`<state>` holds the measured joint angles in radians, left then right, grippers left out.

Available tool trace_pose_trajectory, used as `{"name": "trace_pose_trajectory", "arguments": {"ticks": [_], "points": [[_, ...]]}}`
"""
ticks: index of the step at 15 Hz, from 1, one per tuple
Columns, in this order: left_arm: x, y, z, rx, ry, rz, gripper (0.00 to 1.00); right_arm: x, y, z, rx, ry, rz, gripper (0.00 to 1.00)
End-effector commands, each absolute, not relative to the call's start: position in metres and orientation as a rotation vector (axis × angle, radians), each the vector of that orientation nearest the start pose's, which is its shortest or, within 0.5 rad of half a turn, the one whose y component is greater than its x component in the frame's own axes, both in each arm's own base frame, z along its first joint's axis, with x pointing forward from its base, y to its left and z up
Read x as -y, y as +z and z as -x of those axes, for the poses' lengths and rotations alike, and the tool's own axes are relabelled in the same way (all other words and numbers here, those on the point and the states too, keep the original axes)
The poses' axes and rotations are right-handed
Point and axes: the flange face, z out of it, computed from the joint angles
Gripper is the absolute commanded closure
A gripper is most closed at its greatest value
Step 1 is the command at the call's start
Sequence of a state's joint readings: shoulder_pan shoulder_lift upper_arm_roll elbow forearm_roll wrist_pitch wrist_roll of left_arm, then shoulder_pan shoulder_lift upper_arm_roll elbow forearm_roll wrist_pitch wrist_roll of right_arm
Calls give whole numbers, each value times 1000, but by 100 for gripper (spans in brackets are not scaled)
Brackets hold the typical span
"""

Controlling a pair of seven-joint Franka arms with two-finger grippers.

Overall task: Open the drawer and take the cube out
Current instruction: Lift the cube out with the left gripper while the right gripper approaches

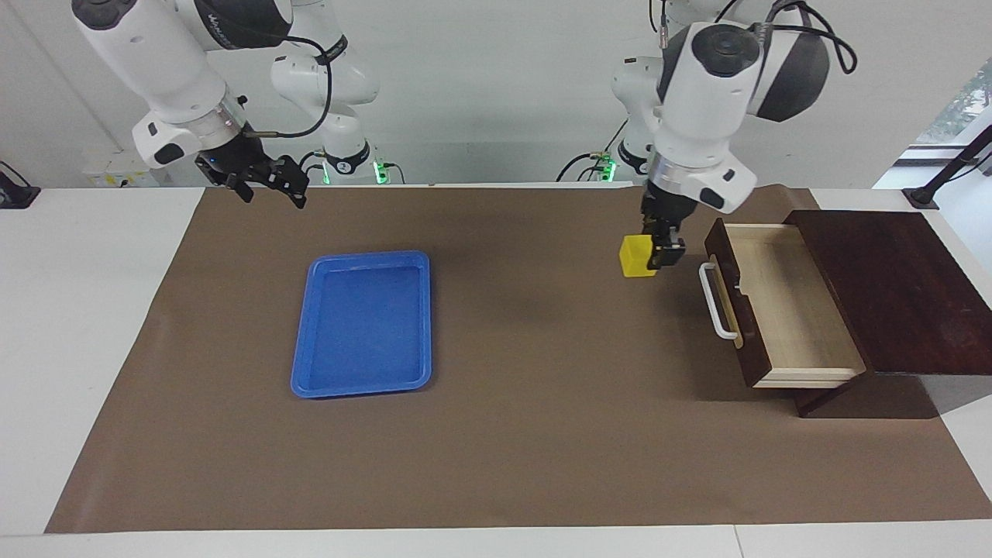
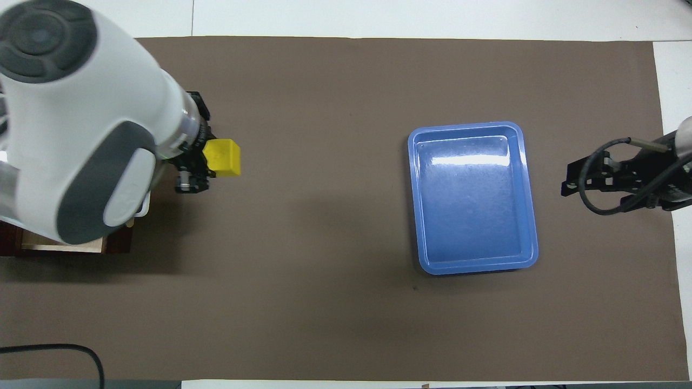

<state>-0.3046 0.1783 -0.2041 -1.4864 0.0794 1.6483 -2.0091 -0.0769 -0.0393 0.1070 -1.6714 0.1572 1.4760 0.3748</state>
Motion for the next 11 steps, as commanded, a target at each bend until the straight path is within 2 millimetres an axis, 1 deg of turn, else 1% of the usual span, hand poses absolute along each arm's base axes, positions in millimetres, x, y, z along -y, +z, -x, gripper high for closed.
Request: {"name": "trace_pose_trajectory", "arguments": {"ticks": [1, 2, 3, 5, 7, 8, 9, 10, 11], "points": [[324, 555, -531, 2163, -5, 2267, 100, -62, 574, -529, -824, 362, 2799, 0], [335, 550, -527, 2174, 16, 2259, 100, -71, 566, -535, -923, 396, 2730, 0], [349, 543, -524, 2178, 23, 2262, 100, -85, 559, -543, -1031, 426, 2645, 0], [373, 522, -518, 2165, 37, 2260, 100, -115, 539, -558, -1225, 504, 2483, 0], [376, 520, -520, 2224, 34, 2241, 100, -150, 515, -571, -1372, 573, 2347, 0], [377, 519, -520, 2235, 34, 2231, 100, -162, 505, -575, -1423, 611, 2286, 0], [378, 518, -520, 2245, 30, 2232, 100, -172, 495, -579, -1474, 644, 2214, 0], [378, 516, -521, 2256, 28, 2236, 100, -183, 485, -578, -1512, 680, 2151, 0], [378, 515, -521, 2257, 27, 2237, 100, -186, 474, -575, -1545, 706, 2096, 0]]}}
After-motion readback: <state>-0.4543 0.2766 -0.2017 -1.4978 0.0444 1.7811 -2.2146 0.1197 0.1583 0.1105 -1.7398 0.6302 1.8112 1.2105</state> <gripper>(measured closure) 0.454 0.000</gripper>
